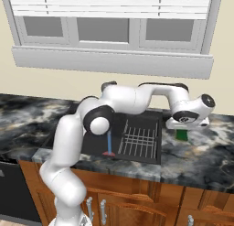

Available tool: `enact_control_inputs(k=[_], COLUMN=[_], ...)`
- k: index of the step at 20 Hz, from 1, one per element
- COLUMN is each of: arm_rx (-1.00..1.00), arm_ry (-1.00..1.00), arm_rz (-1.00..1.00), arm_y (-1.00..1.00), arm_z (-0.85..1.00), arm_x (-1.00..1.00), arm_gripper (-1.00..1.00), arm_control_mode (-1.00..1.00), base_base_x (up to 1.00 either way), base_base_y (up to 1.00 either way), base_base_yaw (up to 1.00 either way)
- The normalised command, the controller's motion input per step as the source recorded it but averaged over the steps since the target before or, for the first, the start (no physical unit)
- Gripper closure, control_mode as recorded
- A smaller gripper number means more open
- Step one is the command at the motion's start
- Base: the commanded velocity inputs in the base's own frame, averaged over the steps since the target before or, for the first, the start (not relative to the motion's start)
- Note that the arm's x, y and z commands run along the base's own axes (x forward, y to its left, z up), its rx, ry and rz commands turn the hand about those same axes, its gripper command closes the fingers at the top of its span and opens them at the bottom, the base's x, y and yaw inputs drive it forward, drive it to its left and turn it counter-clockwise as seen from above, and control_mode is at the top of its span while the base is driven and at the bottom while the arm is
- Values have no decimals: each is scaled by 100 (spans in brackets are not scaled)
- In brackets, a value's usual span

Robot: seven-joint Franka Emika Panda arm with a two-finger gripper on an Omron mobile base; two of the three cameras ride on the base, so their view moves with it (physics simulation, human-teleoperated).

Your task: Soak the sponge with water for a few seconds and then drop it inside the sink.

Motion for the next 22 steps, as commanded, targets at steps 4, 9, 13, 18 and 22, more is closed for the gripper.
enact_control_inputs(k=[4, 9, 13, 18, 22], arm_rx=[0, 0, 0, 0, 0], arm_ry=[-10, -6, -4, -1, -3], arm_rz=[7, 7, 7, 8, 10], arm_y=[40, 51, 62, 65, 58], arm_z=[52, 15, 0, 0, 4], arm_x=[-6, -7, -19, -31, -26], arm_gripper=[100, 100, 100, 100, 100], arm_control_mode=[-100, -100, -100, -100, -100], base_base_x=[0, 0, 0, 0, 0], base_base_y=[0, 0, 0, 0, 0], base_base_yaw=[0, 0, 0, 0, 0])
